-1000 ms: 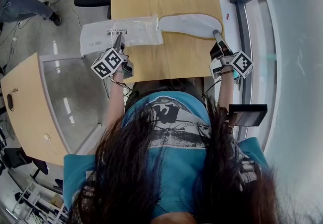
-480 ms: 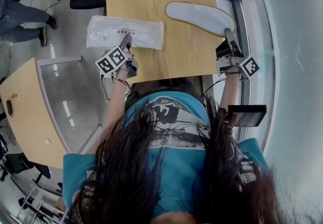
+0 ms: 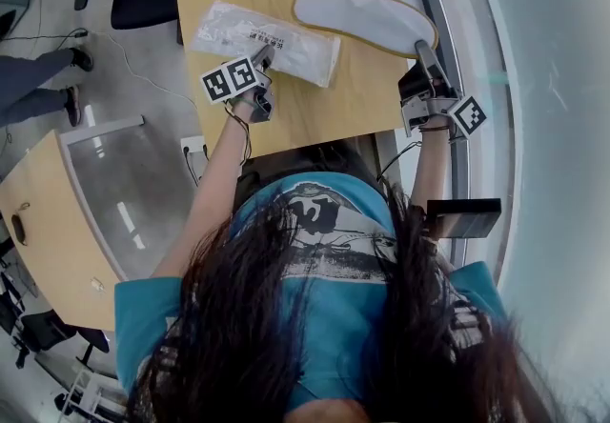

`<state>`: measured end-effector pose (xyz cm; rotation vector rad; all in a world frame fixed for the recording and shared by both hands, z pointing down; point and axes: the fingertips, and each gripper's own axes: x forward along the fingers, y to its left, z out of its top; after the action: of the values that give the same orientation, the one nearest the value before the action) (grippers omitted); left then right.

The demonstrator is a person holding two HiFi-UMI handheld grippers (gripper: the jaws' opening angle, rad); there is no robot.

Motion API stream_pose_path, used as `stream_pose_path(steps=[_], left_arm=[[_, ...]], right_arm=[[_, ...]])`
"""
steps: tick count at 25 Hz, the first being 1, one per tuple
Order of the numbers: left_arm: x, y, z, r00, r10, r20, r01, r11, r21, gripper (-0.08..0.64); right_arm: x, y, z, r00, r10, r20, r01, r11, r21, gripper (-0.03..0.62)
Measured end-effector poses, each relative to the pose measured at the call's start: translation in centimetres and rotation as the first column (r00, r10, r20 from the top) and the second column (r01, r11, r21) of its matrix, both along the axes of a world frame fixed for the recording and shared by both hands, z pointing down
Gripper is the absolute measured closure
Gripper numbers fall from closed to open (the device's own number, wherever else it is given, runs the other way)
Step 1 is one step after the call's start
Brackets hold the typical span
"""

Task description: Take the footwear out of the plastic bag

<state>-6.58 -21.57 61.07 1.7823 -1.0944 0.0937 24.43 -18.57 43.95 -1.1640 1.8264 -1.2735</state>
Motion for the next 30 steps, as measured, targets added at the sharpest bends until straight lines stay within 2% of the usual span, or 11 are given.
stream_pose_path(steps=[9, 13, 20, 21, 25, 27, 30], left_arm=[[1.9, -3.1, 3.4, 0.996, 0.07, 0.051, -0.066, 0.994, -0.084, 0.557], [1.6, -4.0, 5.1, 0.995, 0.05, 0.091, -0.039, 0.992, -0.123, 0.532], [2.3, -2.9, 5.1, 0.997, 0.046, 0.056, -0.036, 0.984, -0.176, 0.456], [2.3, -2.7, 5.0, 0.998, 0.046, 0.052, -0.035, 0.982, -0.183, 0.43], [2.5, -2.2, 4.8, 0.999, 0.046, 0.026, -0.04, 0.976, -0.212, 0.226], [2.5, -1.9, 4.7, 0.997, 0.056, 0.055, -0.043, 0.975, -0.216, 0.163], [2.5, -1.2, 4.5, 0.984, 0.113, 0.141, -0.081, 0.973, -0.216, 0.086]], right_arm=[[0.0, 0.7, 0.9, 1.0, 0.011, 0.0, -0.011, 0.999, -0.036, 0.514], [0.1, 0.2, 2.0, 1.0, 0.012, -0.002, -0.012, 0.999, -0.049, 0.514], [0.5, 0.5, 2.3, 1.0, 0.005, 0.007, -0.005, 0.998, -0.058, 0.514], [0.4, 0.5, 2.3, 1.0, 0.001, 0.008, -0.001, 0.998, -0.06, 0.514], [-0.2, 0.3, 2.5, 1.0, -0.016, 0.015, 0.017, 0.998, -0.068, 0.514], [-0.4, 0.2, 2.7, 0.999, -0.025, 0.019, 0.027, 0.997, -0.07, 0.514], [-0.7, 0.2, 2.8, 0.999, -0.038, 0.024, 0.04, 0.997, -0.071, 0.514]])
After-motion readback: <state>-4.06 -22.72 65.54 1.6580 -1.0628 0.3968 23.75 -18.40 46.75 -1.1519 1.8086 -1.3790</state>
